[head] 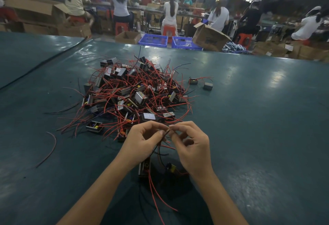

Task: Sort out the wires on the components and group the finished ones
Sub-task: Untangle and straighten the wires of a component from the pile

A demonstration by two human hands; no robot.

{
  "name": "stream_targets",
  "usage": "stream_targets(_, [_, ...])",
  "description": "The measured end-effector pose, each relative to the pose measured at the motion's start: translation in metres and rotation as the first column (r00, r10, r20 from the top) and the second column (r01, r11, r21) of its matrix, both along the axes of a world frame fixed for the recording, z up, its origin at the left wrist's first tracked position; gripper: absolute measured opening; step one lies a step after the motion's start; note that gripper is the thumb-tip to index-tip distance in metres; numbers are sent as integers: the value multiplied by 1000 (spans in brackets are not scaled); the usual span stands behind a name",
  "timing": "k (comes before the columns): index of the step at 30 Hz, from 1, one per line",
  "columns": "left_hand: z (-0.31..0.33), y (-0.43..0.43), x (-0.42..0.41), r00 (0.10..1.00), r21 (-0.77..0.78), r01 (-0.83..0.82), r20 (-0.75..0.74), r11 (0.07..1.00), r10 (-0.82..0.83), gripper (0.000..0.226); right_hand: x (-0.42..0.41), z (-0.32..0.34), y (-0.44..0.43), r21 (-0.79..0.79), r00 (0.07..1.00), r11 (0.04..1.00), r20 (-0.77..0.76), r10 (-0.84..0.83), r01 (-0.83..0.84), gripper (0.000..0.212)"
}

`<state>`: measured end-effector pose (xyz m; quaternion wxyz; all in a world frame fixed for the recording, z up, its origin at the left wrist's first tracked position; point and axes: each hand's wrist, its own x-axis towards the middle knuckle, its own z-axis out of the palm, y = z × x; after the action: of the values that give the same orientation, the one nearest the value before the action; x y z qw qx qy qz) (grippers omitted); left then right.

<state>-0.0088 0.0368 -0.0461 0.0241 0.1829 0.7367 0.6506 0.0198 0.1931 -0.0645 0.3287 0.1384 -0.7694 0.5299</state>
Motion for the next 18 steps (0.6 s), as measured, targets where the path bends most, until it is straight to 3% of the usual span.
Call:
stream_targets(8, [-1, 2, 0, 999, 54, 12, 37, 998, -14, 10, -2, -3, 3, 66, 998, 997, 34, -49, 46, 18])
stream_targets(14, [-1, 2, 0, 1000, 60, -1, 18, 998, 0, 12, -2, 0, 3, -53, 965, 997, 258, -40, 56, 3])
stream_targets(18, [-3, 0, 0, 999, 49, -13, -32, 999, 15, 14, -2, 3, 1, -133, 928, 990, 373, -1, 55, 7])
